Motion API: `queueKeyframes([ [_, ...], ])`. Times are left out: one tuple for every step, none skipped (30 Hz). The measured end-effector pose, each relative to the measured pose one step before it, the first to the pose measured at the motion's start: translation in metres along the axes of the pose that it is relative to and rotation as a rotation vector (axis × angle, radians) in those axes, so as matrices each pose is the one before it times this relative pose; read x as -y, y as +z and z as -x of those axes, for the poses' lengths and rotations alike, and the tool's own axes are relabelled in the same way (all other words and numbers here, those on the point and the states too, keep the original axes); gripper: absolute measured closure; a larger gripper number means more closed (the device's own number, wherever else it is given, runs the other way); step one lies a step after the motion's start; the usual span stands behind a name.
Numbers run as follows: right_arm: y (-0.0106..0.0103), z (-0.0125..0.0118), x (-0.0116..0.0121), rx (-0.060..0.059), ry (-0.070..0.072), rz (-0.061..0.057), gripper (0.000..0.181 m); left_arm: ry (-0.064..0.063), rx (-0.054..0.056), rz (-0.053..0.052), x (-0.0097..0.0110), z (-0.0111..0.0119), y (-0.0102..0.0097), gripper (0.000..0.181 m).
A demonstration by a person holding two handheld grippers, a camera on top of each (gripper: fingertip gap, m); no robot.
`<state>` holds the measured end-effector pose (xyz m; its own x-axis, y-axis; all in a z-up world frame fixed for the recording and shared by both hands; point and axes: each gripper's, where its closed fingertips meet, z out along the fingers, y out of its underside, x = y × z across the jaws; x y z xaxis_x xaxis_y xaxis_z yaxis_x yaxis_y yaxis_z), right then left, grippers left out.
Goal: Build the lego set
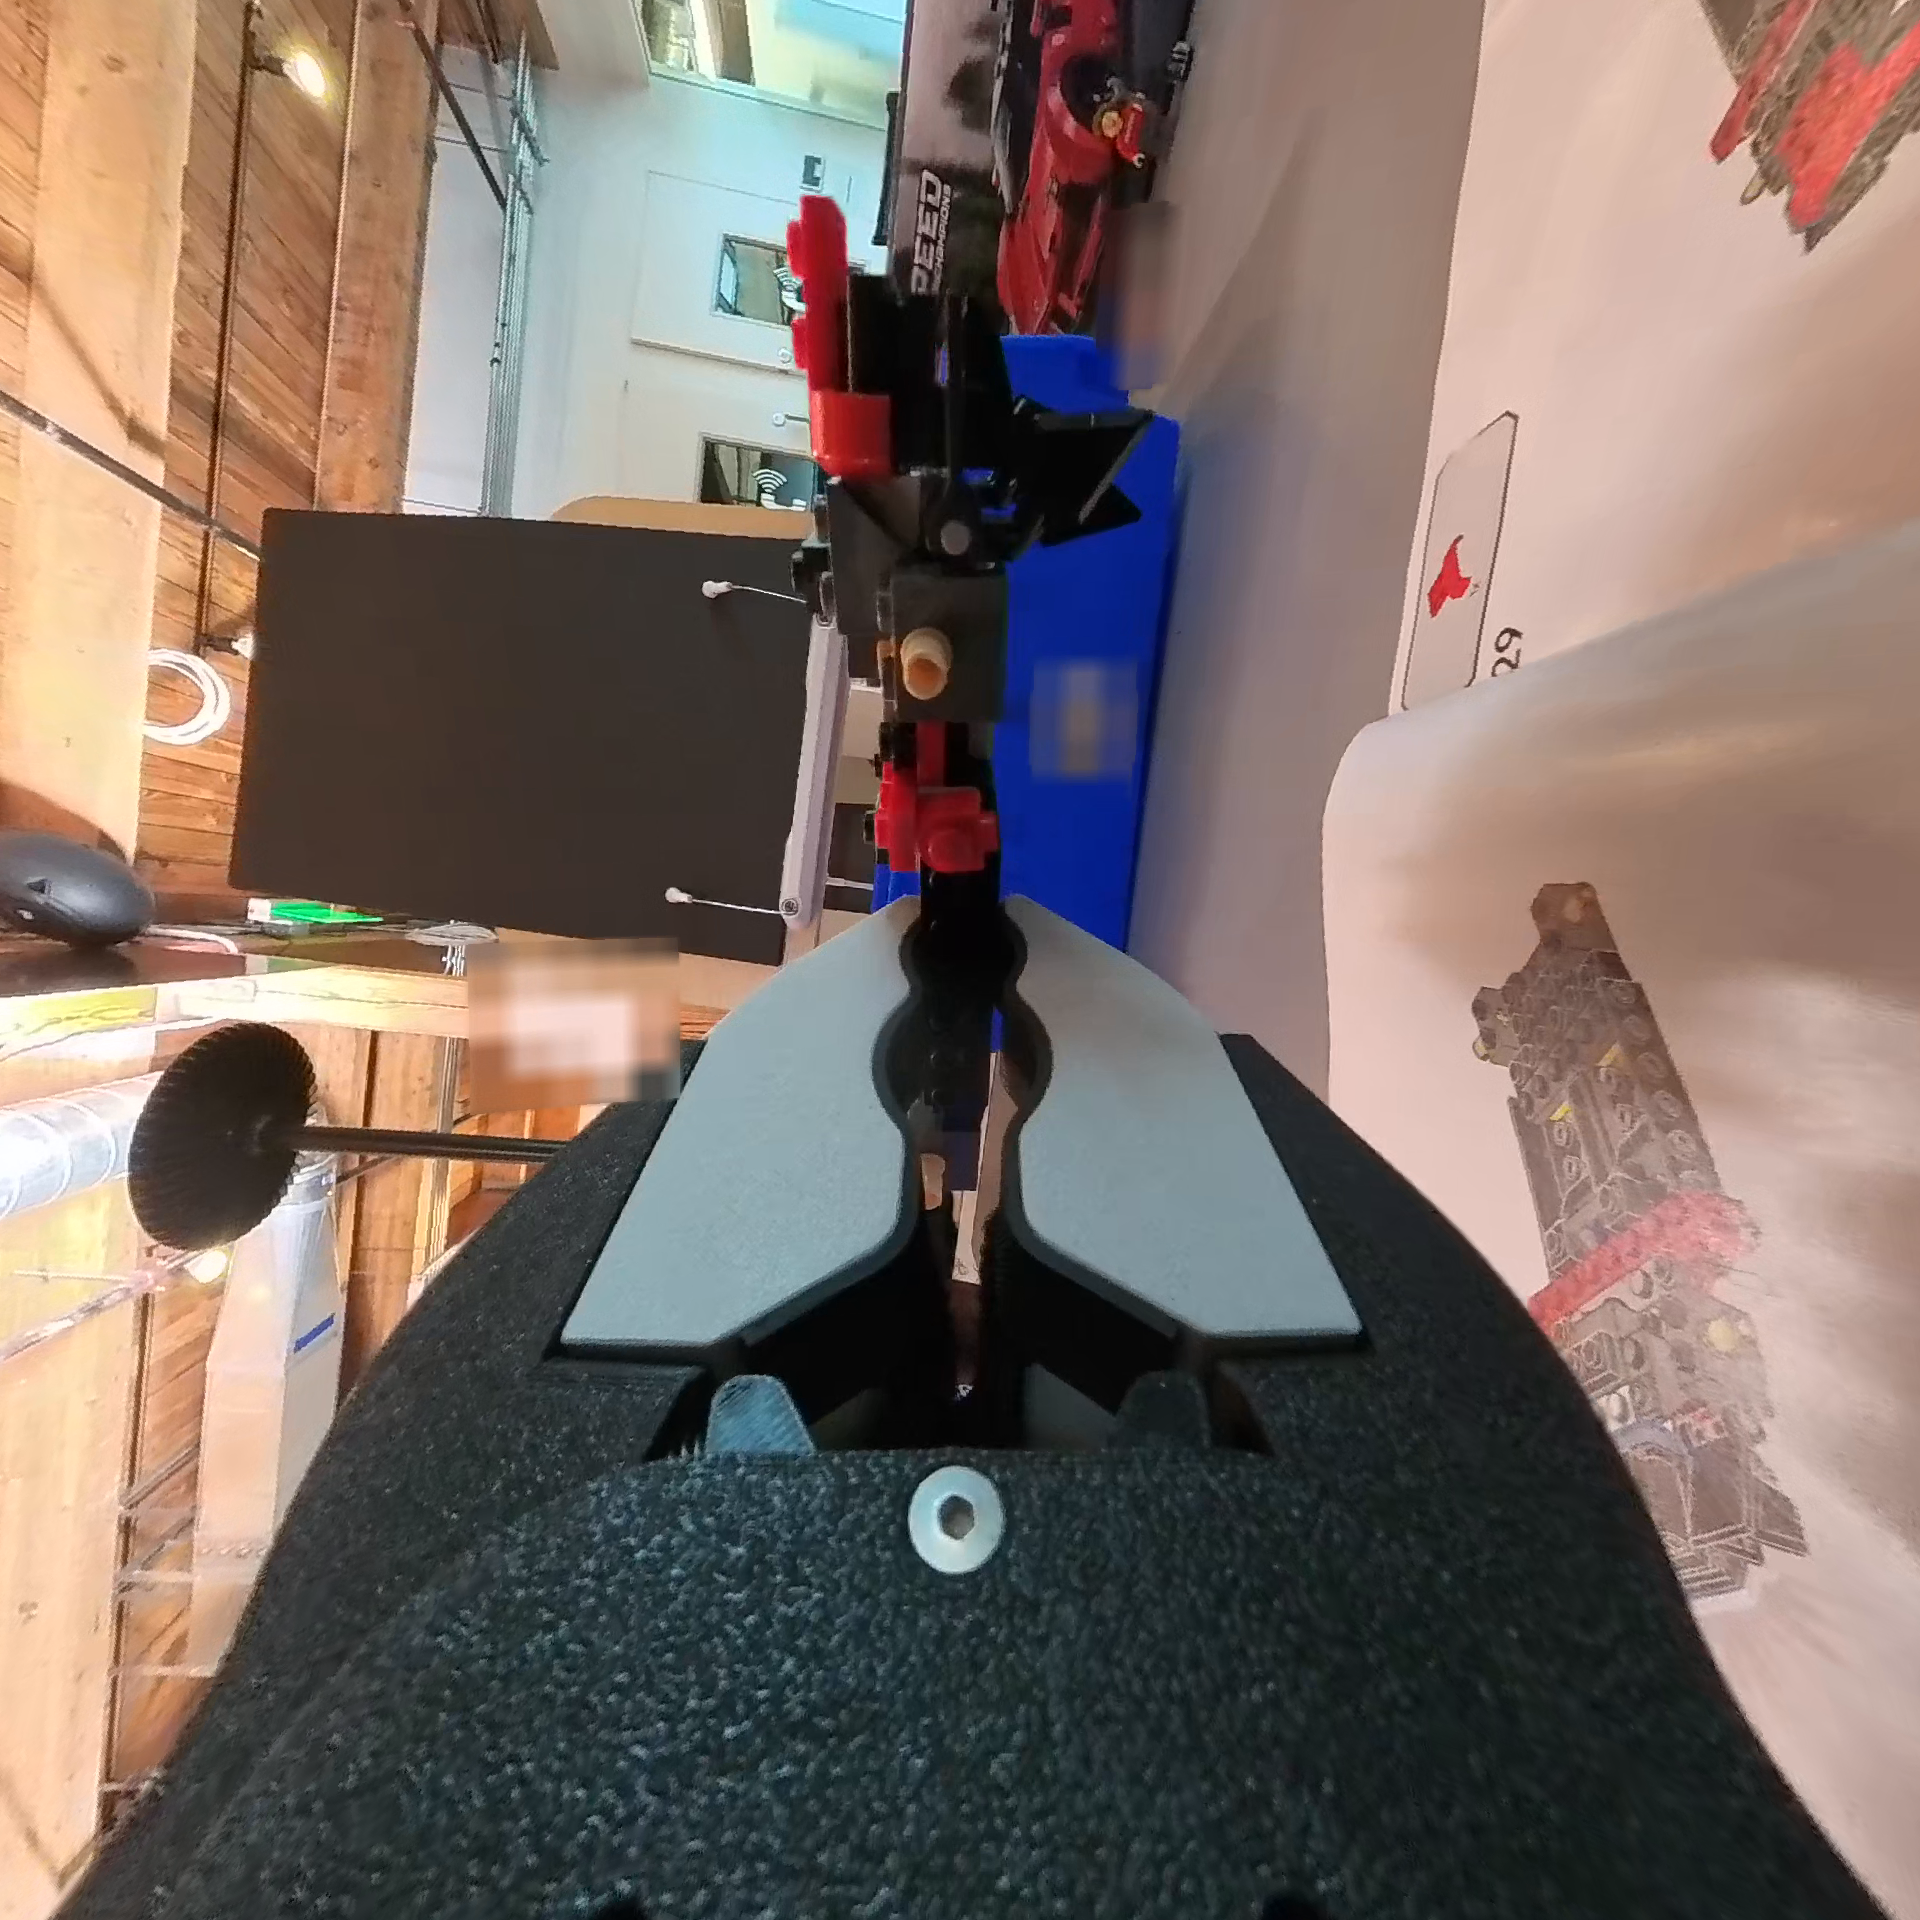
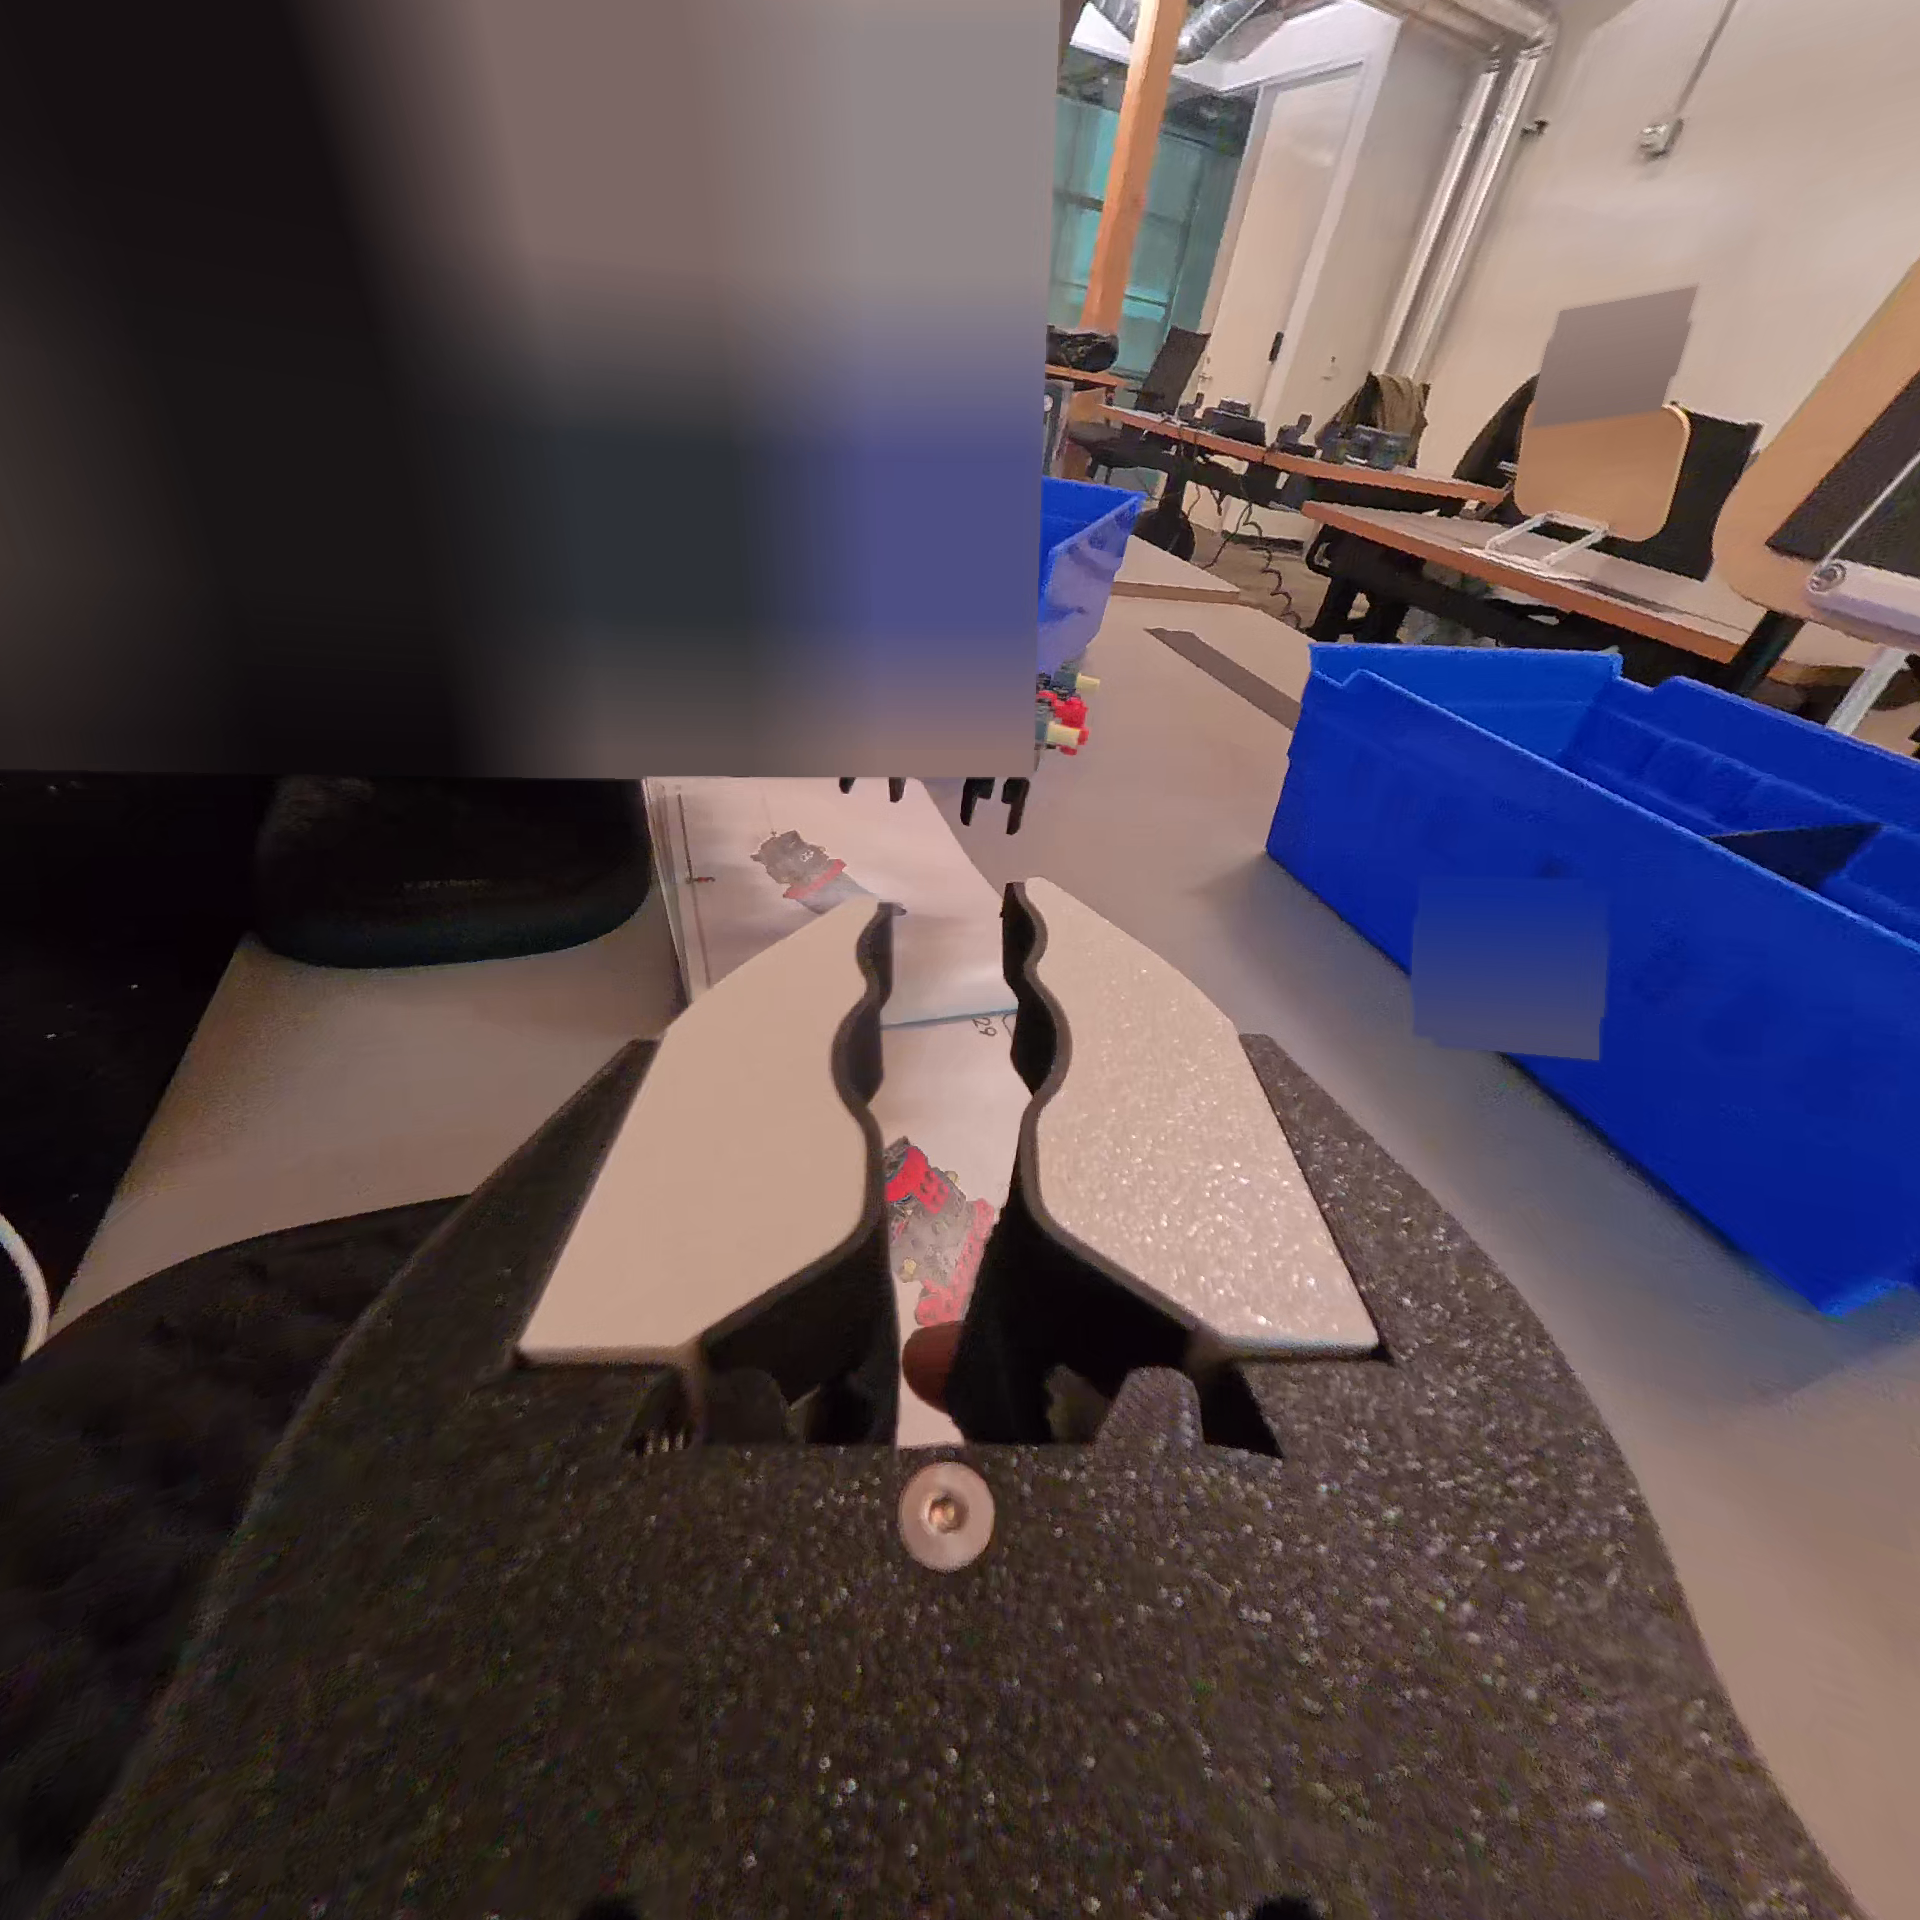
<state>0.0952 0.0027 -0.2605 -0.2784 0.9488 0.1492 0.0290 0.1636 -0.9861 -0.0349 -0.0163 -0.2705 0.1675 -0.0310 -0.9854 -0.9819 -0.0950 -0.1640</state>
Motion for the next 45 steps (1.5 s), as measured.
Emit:
queueKeyframes([
  [-0.00025,-0.00073,-0.00038,-0.0019,0.0035,-0.0021,0.164,0.0009,-0.0005,-0.0003,-0.00019,-0.00087,0.00017,0.173],
  [0.00017,0.00017,-0.00050,0.0022,0.0027,-0.0019,0.166,-0.0017,-0.0017,0.0003,-0.00025,-0.00111,0.00022,0.173],
  [0.00040,0.00101,-0.00084,0.0069,0.0016,0.0004,0.170,-0.0028,-0.0031,0.0003,-0.00032,-0.00126,0.00033,0.173],
  [0.00076,0.00116,-0.00126,0.0074,0.0005,0.0034,0.174,-0.0014,-0.0030,-0.0001,-0.00019,-0.00125,0.00036,0.173],
  [0.00074,0.00128,-0.00192,0.0077,-0.0007,0.0089,0.177,0.0005,-0.0014,0.0005,-0.00038,-0.00089,0.00023,0.173],
  [0.00073,0.00175,-0.00230,0.0112,-0.0008,0.0122,0.179,0.0012,-0.0008,0.0007,-0.00032,-0.00078,0.00010,0.173],
  [0.00083,0.00164,-0.00206,0.0111,0.0025,0.0109,0.180,0.0001,-0.0013,0.0001,-0.00031,-0.00071,0.00004,0.173],
  [0.00086,0.00136,-0.00171,0.0096,0.0050,0.0080,0.180,-0.0022,-0.0022,-0.0001,-0.00025,-0.00080,0.00005,0.173],
  [0.00077,0.00151,-0.00138,0.0108,0.0038,0.0053,0.181,-0.0028,-0.0031,-0.0003,-0.00021,-0.00086,-0.00004,0.173],
  [0.00069,0.00108,-0.00101,0.0076,0.0020,0.0040,0.181,-0.0009,-0.0022,-0.0007,-0.00010,-0.00083,-0.00001,0.173],
  [0.00062,0.00048,-0.00083,0.0029,0.0012,0.0025,0.181,0.0012,-0.0007,-0.0004,-0.00017,-0.00068,0.00008,0.173],
  [0.00037,0.00027,-0.00046,0.0019,0.0017,0.0008,0.181,0.0010,-0.0016,-0.0002,-0.00008,-0.00072,0.00005,0.173],
  [0.00034,0.00027,-0.00056,0.0025,0.0029,0.0005,0.180,-0.0011,-0.0026,-0.0009,0.00005,-0.00081,0.00009,0.173],
  [0.00018,0.00042,-0.00044,0.0024,0.0032,0.0004,0.180,-0.0015,-0.0021,-0.0022,0.00043,-0.00071,0.00006,0.173],
  [0.00016,0.00028,-0.00044,0.0026,0.0022,0.0002,0.180,-0.0001,-0.0014,-0.0029,0.00060,-0.00054,0.00001,0.173],
  [0.00013,0.00012,-0.00053,0.0009,0.0017,0.0010,0.180,0.0011,-0.0013,-0.0024,0.00060,-0.00066,-0.00002,0.173],
  [0.00010,0.00015,-0.00045,0.0015,0.0012,0.0012,0.180,0.0021,-0.0018,-0.0017,0.00058,-0.00086,0.00003,0.173],
  [0.00013,0.00029,-0.00045,0.0019,0.0011,0.0014,0.180,0.0028,-0.0022,-0.0014,0.00056,-0.00087,0.00012,0.173],
  [0.00020,0.00004,-0.00052,0.0009,0.0007,0.0028,0.180,0.0030,-0.0019,-0.0011,0.00043,-0.00069,0.00009,0.173],
  [0.00037,0.00022,-0.00060,0.0015,-0.0002,0.0029,0.179,0.0019,-0.0017,-0.0013,0.00045,-0.00075,0.00001,0.173],
  [0.00027,0.00053,-0.00038,0.0029,-0.0005,0.0020,0.179,0.0002,-0.0016,-0.0016,0.00047,-0.00045,0.00011,0.173],
  [0.00033,0.00053,-0.00029,0.0040,0.0000,0.0003,0.178,-0.0004,-0.0010,-0.0011,0.00032,-0.00028,0.00007,0.173],
  [0.00021,0.00011,0.00011,0.0013,0.0015,-0.0008,0.177,0.0005,-0.0006,-0.0003,0.00012,-0.00016,0.00002,0.173],
  [0.00006,-0.00111,0.00009,-0.0070,0.0041,0.0006,0.175,0.0022,-0.0001,0.0009,-0.00006,-0.00015,0.00015,0.173],
  [-0.00010,-0.00325,0.00029,-0.0199,0.0115,0.0038,0.171,0.0045,0.0011,0.0018,-0.00021,-0.00003,0.00000,0.173],
  [0.00027,-0.00306,0.00175,-0.0185,0.0200,0.0028,0.165,0.0051,0.0016,0.0022,-0.00017,0.00005,-0.00013,0.173],
  [0.00081,-0.00178,0.00470,-0.0132,0.0299,-0.0065,0.159,0.0037,0.0009,0.0020,-0.00011,-0.00004,-0.00002,0.173],
  [0.00186,-0.00183,0.00675,-0.0186,0.0370,-0.0134,0.157,0.0022,-0.0002,0.0010,-0.00007,-0.00017,0.00004,0.173],
  [0.00326,-0.00028,0.00605,-0.0144,0.0336,-0.0056,0.156,0.0009,-0.0010,0.0006,0.00000,-0.00018,-0.00004,0.173],
  [0.00494,0.00231,0.00361,-0.0024,0.0227,0.0128,0.153,0.0013,-0.0011,0.0014,-0.00010,-0.00025,0.00011,0.173],
  [0.00607,0.00001,-0.00022,-0.0201,0.0141,0.0418,0.151,0.0034,0.0002,0.0030,-0.00032,-0.00012,0.00011,0.173],
  [0.00670,0.00122,-0.00210,-0.0147,-0.0021,0.0554,0.144,0.0050,0.0022,0.0036,-0.00043,0.00016,-0.00003,0.173],
  [0.00647,0.00245,-0.00206,-0.0073,-0.0118,0.0529,0.141,0.0046,0.0023,0.0025,-0.00036,0.00034,-0.00006,0.173],
  [0.00564,0.00040,-0.00110,-0.0174,-0.0085,0.0431,0.141,0.0024,0.0011,0.0005,0.00000,0.00010,-0.00013,0.173],
  [0.00457,0.00095,0.00035,-0.0102,-0.0064,0.0269,0.142,0.0003,0.0004,-0.0003,0.00002,0.00006,-0.00018,0.173],
  [0.00323,0.00072,0.00123,-0.0049,-0.0008,0.0144,0.143,-0.0003,0.0003,0.0003,-0.00002,0.00021,-0.00013,0.173],
  [0.00183,0.00015,0.00205,-0.0017,0.0054,0.0017,0.144,0.0003,0.0011,0.0009,-0.00012,0.00026,-0.00017,0.173],
  [0.00053,-0.00031,0.00174,0.0005,0.0126,-0.0032,0.147,0.0015,0.0013,0.0018,-0.00036,0.00018,-0.00021,0.173],
  [-0.00015,-0.00049,0.00096,0.0033,0.0169,-0.0019,0.149,0.0020,0.0009,0.0024,-0.00043,0.00018,-0.00016,0.173],
  [-0.00039,-0.00077,0.00007,0.0021,0.0160,0.0011,0.152,0.0015,-0.0001,0.0025,-0.00053,0.00003,-0.00006,0.173],
  [-0.00045,-0.00047,0.00030,0.0024,0.0104,-0.0016,0.155,0.0007,-0.0012,0.0016,-0.00031,-0.00018,0.00000,0.173],
  [-0.00034,-0.00061,0.00030,-0.0004,0.0065,-0.0025,0.159,0.0008,-0.0008,0.0008,-0.00030,-0.00002,-0.00004,0.173],
  [-0.00011,-0.00066,0.00007,-0.0010,0.0011,0.0015,0.162,0.0020,0.0003,0.0005,0.00001,-0.00003,-0.00003,0.173],
  [-0.00036,0.00080,0.00070,0.0074,-0.0081,-0.0023,0.164,0.0031,0.0003,0.0016,-0.00012,0.00006,-0.00001,0.173],
  [-0.00132,-0.00021,0.00213,-0.0017,-0.0087,-0.0104,0.164,0.0025,0.0000,0.0008,0.00007,-0.00005,-0.00006,0.173],
])
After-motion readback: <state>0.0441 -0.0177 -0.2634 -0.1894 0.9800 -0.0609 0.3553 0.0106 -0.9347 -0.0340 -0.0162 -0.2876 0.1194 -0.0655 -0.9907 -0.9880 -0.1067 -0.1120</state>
